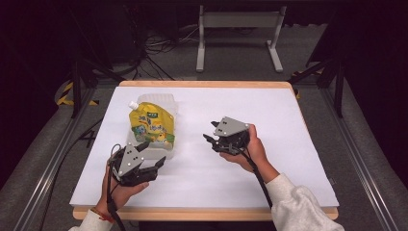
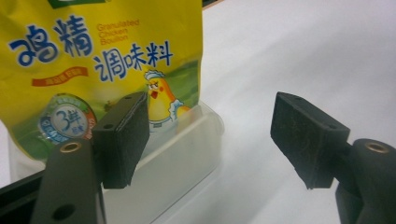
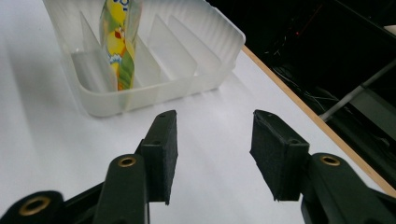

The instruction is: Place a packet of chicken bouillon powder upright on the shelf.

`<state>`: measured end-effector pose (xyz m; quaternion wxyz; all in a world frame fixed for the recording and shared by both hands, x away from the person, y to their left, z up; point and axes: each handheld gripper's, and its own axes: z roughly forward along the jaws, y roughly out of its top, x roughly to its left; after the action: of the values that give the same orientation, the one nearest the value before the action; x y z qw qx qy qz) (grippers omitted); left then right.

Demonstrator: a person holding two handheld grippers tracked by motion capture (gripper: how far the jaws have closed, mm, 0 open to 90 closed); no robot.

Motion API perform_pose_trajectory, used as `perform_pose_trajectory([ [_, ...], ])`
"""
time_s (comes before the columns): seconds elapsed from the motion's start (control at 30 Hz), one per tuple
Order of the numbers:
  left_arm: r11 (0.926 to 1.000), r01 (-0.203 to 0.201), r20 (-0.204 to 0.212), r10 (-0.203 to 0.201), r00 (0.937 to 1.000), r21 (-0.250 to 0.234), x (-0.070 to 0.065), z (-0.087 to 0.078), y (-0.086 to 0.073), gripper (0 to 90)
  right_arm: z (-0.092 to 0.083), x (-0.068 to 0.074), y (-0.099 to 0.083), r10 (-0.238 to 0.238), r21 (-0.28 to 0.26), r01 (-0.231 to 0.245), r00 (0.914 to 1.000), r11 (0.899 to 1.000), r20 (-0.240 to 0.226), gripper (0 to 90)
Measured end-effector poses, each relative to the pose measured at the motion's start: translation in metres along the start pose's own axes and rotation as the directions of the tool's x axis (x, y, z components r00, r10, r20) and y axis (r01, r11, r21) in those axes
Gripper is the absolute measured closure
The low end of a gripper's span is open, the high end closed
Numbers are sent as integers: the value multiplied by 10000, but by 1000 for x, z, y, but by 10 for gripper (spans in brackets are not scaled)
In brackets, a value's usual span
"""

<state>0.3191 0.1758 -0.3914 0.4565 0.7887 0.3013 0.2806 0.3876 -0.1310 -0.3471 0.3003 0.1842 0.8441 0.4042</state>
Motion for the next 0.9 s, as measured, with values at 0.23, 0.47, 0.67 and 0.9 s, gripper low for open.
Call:
perform_pose_trajectory([
  [0.23,9994,-224,212,218,9995,264,-8,6,-3,268,-11,-4,-14,-101,238,96,9997,9997,215,495],
  [0.47,9971,-551,327,534,9980,523,-15,10,-3,254,-25,-11,-31,-72,500,50,9990,9987,448,468],
  [0.67,9956,-653,447,624,9970,672,-18,14,-5,247,-37,-14,-46,-82,640,48,9985,9979,541,440],
  [0.9,9915,-907,567,856,9947,932,-22,19,-8,235,-50,-16,-65,-43,938,-33,9967,9956,816,388],
])
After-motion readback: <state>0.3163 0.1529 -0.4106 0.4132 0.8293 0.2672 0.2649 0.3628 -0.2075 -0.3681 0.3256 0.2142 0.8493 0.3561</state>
